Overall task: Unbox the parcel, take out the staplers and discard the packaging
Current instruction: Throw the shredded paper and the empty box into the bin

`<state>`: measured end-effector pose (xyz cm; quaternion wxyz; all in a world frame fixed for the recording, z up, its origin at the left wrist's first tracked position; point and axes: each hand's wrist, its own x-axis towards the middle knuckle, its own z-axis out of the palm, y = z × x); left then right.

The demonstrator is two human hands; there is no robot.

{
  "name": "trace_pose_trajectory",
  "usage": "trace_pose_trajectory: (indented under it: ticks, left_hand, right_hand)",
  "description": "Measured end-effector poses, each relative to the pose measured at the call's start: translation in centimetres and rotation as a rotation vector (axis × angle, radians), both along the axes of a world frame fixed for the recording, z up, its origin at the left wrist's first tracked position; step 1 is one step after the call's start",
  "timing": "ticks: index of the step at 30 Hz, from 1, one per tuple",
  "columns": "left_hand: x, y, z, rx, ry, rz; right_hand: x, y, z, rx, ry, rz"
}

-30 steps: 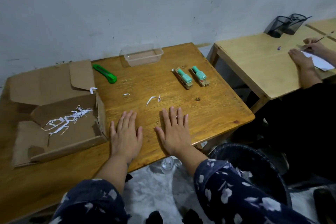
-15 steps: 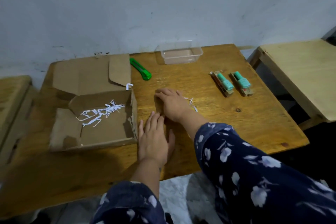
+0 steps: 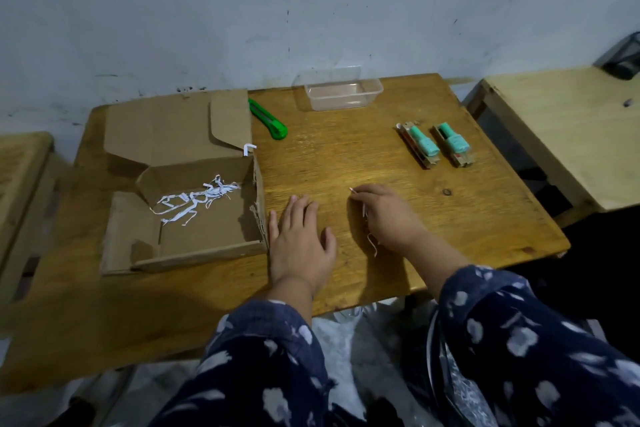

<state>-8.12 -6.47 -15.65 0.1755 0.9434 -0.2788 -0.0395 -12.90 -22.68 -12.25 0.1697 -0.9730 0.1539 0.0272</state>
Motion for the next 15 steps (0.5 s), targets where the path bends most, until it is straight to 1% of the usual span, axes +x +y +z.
trace_pose_trajectory:
  ticks: [3, 5, 7, 8, 10, 13, 15]
  left_hand:
    - [-0.1, 0.0, 0.0, 0.02, -0.009, -0.012]
    - [-0.1, 0.1, 0.0, 0.018, -0.013, -0.016]
    - [-0.1, 0.1, 0.0, 0.013, -0.012, -0.018]
    - [-0.1, 0.1, 0.0, 0.01, -0.014, -0.018]
    - [0.0, 0.0, 0.0, 0.004, -0.02, -0.017]
    - [0.1, 0.0, -0.2, 0.011, -0.022, -0.019]
    - [0.1, 0.0, -0.2, 0.01, -0.012, -0.024]
  right_hand:
    - [-1.9, 0.9, 0.0, 0.039, -0.06, 0.0]
    - [-2.5, 0.7, 0.2, 0.086, -0.158, -0.065]
    - [-2.7, 0.4, 0.4, 0.07, -0.194, -0.137]
    - [-2.6, 0.4, 0.5, 0.052, -0.169, -0.148]
    - [-2.4, 0.6, 0.7, 0.024, -0.057, -0.116]
    - [-1.4, 1.4, 1.2, -0.049, 0.097, 0.005]
    - [-0.7, 1.9, 1.6, -0.083, 0.156, 0.069]
